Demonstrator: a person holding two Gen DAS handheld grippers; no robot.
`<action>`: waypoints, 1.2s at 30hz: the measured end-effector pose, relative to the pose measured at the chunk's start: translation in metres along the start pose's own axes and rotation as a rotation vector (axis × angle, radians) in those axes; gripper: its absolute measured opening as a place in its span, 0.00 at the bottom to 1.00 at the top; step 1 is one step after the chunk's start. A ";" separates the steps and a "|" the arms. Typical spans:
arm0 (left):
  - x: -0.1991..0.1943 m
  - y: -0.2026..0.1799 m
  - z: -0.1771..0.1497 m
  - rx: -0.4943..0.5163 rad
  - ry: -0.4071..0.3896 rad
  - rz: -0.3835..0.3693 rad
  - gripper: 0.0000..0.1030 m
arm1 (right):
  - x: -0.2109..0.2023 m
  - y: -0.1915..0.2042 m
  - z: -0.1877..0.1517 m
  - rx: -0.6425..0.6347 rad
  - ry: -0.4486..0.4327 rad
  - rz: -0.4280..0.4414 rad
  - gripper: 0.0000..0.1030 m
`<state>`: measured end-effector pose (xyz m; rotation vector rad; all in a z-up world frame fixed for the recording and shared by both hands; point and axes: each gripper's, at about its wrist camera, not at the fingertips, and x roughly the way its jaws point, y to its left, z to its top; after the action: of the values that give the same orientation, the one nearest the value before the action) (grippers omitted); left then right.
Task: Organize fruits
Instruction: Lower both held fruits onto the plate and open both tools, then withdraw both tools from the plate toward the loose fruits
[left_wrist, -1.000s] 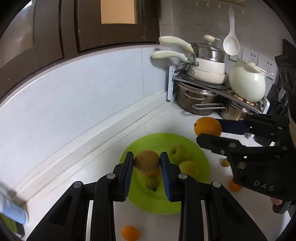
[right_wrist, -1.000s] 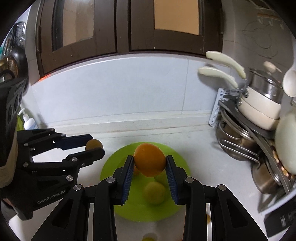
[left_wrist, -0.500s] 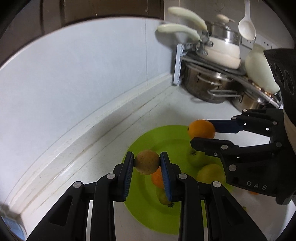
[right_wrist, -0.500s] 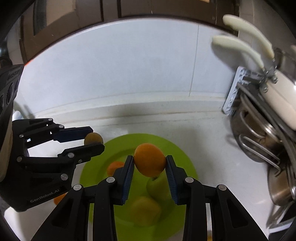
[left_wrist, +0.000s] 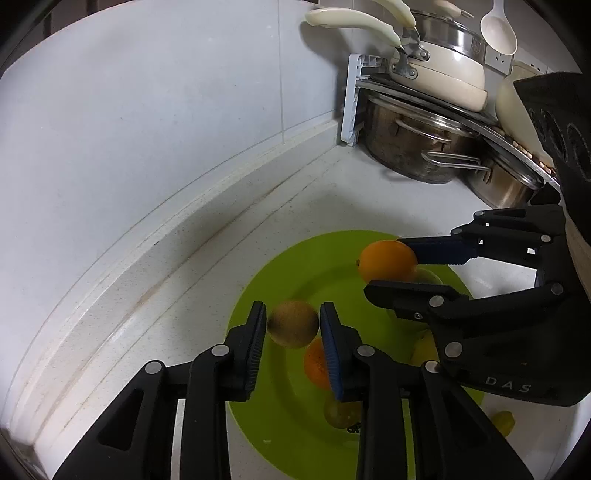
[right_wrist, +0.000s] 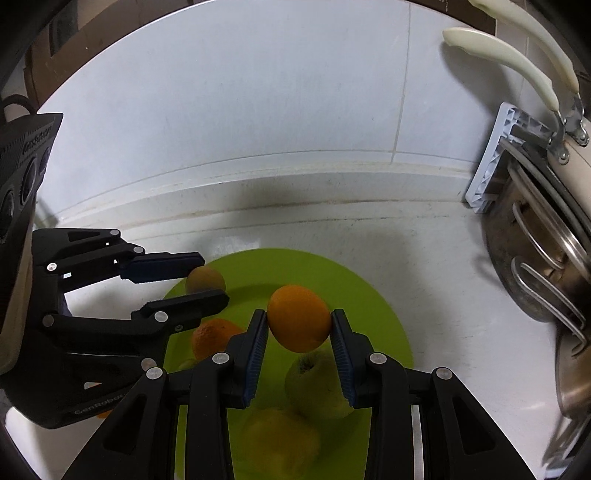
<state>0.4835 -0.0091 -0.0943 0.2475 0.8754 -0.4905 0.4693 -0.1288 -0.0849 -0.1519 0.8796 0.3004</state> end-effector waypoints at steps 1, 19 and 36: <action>0.000 0.001 0.000 0.000 0.001 0.003 0.32 | 0.000 0.000 0.000 0.001 0.001 0.000 0.34; -0.077 0.002 -0.018 -0.072 -0.121 0.109 0.57 | -0.056 0.021 -0.007 -0.016 -0.102 -0.050 0.41; -0.169 -0.018 -0.062 -0.152 -0.248 0.156 0.73 | -0.148 0.053 -0.043 0.031 -0.286 -0.150 0.59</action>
<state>0.3415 0.0523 -0.0008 0.1118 0.6415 -0.3000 0.3320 -0.1188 0.0027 -0.1415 0.5855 0.1626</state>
